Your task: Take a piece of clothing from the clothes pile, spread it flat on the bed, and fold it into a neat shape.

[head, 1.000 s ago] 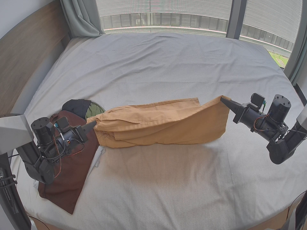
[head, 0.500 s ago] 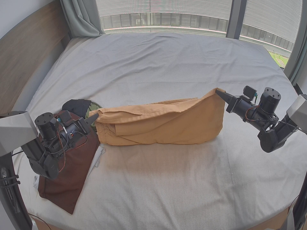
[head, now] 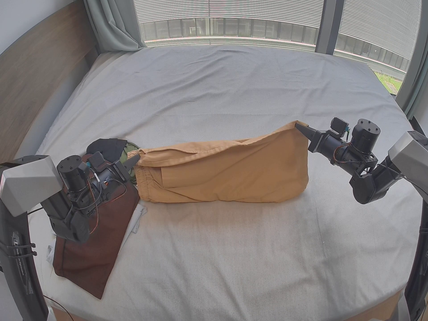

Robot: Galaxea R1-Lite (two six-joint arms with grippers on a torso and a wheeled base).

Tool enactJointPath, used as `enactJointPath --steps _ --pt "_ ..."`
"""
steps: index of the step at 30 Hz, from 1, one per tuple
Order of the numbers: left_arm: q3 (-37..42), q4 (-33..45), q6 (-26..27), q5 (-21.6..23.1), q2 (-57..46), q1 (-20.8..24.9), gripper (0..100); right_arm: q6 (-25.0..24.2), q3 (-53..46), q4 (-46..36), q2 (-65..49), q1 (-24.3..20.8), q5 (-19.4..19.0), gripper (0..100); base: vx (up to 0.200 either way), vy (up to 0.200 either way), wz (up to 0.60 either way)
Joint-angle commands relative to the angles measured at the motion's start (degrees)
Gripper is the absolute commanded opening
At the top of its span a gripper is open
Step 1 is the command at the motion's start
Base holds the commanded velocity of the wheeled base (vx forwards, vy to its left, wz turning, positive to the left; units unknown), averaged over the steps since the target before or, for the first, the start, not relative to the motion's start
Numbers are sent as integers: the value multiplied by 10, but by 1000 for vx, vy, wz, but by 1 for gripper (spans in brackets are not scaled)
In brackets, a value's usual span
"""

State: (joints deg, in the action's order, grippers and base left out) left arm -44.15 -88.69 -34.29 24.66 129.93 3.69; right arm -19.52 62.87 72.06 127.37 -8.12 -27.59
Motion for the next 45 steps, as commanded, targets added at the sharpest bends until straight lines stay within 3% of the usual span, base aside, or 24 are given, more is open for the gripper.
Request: enactJointPath --steps 1,19,36,37,38,39,45 --pt "-26 -1 -2 0 27 1 0 0 25 -2 26 0 0 0 0 0 0" --pt "-78 -1 -10 -13 74 -4 0 -1 184 -78 111 0 0 0 0 0 0" --pt "-116 0 -10 -15 100 -12 0 -1 251 -98 162 -3 0 0 0 0 0" --pt "-117 0 -10 -15 100 -12 100 -1 256 -98 163 -3 0 0 0 0 0" --pt "-119 0 -10 -15 101 -12 100 -1 263 -98 168 -3 0 0 0 0 0" --pt "-121 0 -11 -14 102 -12 100 -1 270 -98 172 -2 0 100 0 0 0" --pt "-122 -1 -10 -15 98 -13 100 -1 270 -97 180 -4 2 100 0 0 0"
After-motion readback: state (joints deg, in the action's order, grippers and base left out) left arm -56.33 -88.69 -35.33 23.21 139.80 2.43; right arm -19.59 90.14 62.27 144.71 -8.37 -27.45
